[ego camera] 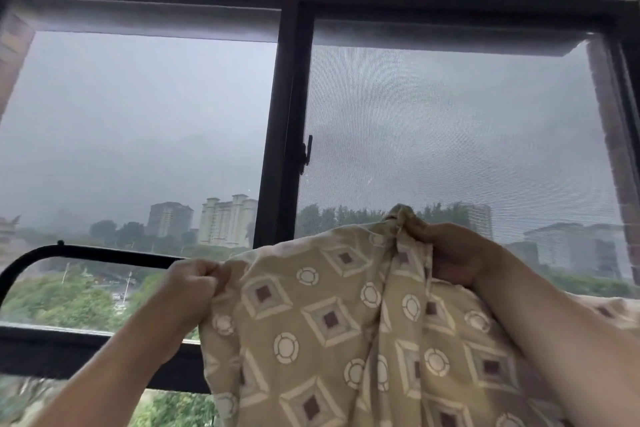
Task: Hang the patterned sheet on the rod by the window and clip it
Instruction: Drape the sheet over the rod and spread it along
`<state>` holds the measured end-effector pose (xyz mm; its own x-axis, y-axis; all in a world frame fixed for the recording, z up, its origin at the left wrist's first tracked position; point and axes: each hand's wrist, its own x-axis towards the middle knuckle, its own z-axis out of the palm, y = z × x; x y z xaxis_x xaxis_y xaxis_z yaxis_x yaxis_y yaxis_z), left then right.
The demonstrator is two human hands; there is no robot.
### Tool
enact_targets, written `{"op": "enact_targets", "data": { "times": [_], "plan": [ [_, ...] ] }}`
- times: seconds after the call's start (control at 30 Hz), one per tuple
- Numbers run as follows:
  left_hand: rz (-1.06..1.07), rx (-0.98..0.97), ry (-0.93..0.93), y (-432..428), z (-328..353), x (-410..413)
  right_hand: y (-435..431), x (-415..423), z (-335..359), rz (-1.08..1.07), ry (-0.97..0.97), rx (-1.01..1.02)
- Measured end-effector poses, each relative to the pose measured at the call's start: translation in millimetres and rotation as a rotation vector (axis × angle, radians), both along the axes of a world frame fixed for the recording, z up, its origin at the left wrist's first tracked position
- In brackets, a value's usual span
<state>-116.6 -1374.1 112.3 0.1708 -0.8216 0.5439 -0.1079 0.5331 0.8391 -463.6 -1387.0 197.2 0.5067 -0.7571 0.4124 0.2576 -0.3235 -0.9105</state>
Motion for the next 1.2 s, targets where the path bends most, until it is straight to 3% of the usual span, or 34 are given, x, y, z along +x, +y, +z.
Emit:
{"op": "enact_targets", "data": {
  "times": [0.07,0.1,0.2,0.27,0.33,0.47,0.5,0.6,0.73,0.87,1.0,1.1,1.2],
  "plan": [
    [-0.038,0.023,0.012,2.1,-7.9,-2.0,3.0,-4.2,-0.7,0.015,-0.028,-0.005],
    [0.042,-0.009,-0.051,1.7,-9.9,-2.4,4.6,-4.5,-0.9,0.024,-0.032,-0.012],
    [0.488,-0.135,-0.349,11.7,-8.2,-13.7,3.9,-3.4,-1.8,0.012,-0.038,0.003],
    [0.690,-0.325,-0.433,30.9,-6.4,-39.6,1.3,0.4,-3.4,0.005,-0.033,0.022],
    [0.654,-0.422,-0.561,53.8,-7.3,-81.9,-1.9,6.0,-5.3,-0.016,-0.007,0.040],
    [0.443,-0.153,-0.829,61.4,-18.2,-160.6,0.4,11.1,-6.0,-0.075,0.128,0.049],
    [0.462,-0.177,-0.849,54.3,-21.5,-166.3,2.5,10.2,-6.4,-0.100,0.160,0.046],
    [0.431,-0.372,-0.765,44.4,-23.0,-165.9,6.8,1.4,-7.3,-0.140,0.194,0.029],
    [0.230,-0.189,-0.355,29.8,9.2,-133.0,8.2,-13.7,-8.2,-0.165,0.301,-0.028],
    [0.267,-0.162,-0.058,10.6,45.6,-59.0,8.9,-22.8,-7.4,-0.098,0.488,-0.011],
    [0.586,-0.180,-0.185,-12.8,52.4,50.3,-1.2,-26.5,-7.9,-0.069,0.604,0.028],
    [0.781,0.027,-0.431,-48.8,32.6,139.9,-5.1,-18.7,-6.4,-0.070,0.718,-0.004],
    [0.837,0.163,-0.559,-78.1,13.9,191.7,-13.5,-8.6,-6.1,-0.061,0.733,-0.002]
  ]
}}
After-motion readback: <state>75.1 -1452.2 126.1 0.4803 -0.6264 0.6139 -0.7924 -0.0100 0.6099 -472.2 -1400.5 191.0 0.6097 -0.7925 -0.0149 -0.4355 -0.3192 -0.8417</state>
